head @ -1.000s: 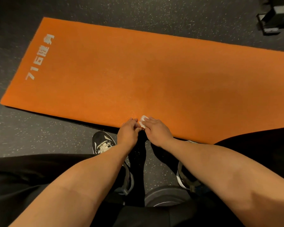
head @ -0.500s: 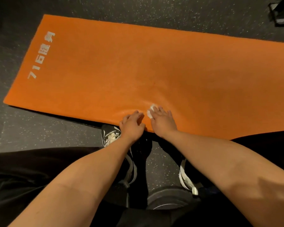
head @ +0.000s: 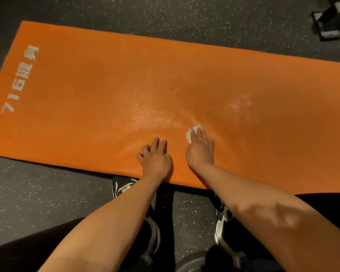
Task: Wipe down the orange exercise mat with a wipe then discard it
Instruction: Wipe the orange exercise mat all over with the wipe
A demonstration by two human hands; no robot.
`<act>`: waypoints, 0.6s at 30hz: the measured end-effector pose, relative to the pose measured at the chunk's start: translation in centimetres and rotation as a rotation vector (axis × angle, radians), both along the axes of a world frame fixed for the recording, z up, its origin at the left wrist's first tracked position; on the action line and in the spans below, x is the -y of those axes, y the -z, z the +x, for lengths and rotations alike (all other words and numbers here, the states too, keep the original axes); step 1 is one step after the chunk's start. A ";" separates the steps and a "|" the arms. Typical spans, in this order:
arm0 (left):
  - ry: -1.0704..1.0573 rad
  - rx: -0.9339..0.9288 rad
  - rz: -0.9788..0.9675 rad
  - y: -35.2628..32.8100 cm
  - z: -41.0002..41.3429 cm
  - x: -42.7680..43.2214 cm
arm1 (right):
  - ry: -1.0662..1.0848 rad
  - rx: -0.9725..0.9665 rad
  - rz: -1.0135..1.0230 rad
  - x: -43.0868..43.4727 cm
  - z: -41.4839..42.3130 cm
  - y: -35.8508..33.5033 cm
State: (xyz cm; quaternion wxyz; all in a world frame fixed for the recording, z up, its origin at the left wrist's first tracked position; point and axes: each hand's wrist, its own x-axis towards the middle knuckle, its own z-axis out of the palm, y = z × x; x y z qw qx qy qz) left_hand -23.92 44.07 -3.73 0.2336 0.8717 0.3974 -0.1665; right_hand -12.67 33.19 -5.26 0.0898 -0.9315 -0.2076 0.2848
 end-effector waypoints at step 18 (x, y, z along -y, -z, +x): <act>-0.103 0.167 -0.011 2.9 1.3 -4.2 | -0.493 -0.041 0.176 -6.1 -0.6 2.0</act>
